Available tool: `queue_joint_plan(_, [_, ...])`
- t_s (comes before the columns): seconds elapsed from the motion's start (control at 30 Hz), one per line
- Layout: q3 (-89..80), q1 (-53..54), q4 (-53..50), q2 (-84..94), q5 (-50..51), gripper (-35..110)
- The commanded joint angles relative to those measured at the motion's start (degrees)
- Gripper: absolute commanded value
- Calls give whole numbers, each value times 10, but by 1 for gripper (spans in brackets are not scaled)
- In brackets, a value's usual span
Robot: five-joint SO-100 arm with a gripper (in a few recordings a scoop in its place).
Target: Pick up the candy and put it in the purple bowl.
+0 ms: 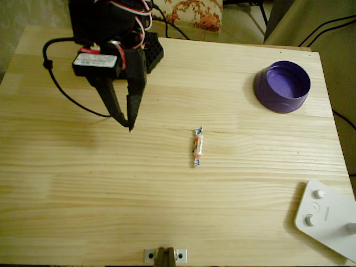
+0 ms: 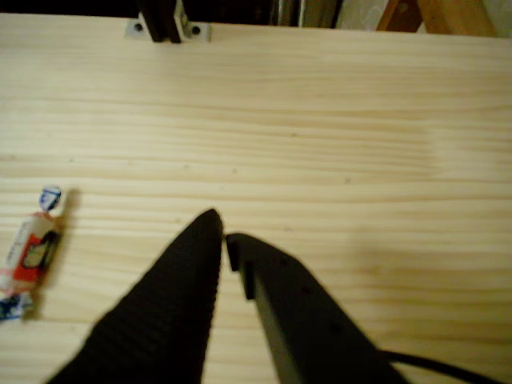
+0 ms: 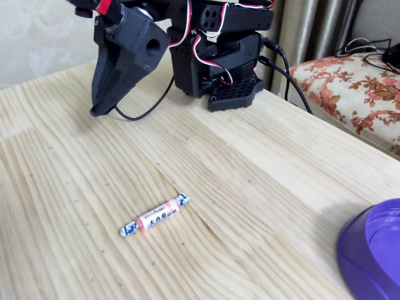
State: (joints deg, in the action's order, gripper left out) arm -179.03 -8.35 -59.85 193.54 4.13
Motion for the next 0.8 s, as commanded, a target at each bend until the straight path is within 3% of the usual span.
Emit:
queue_joint_plan(0.0, [2,-8,-6,43,5,0])
queue_joint_plan(0.77, [1,-7,-6,45,5,0])
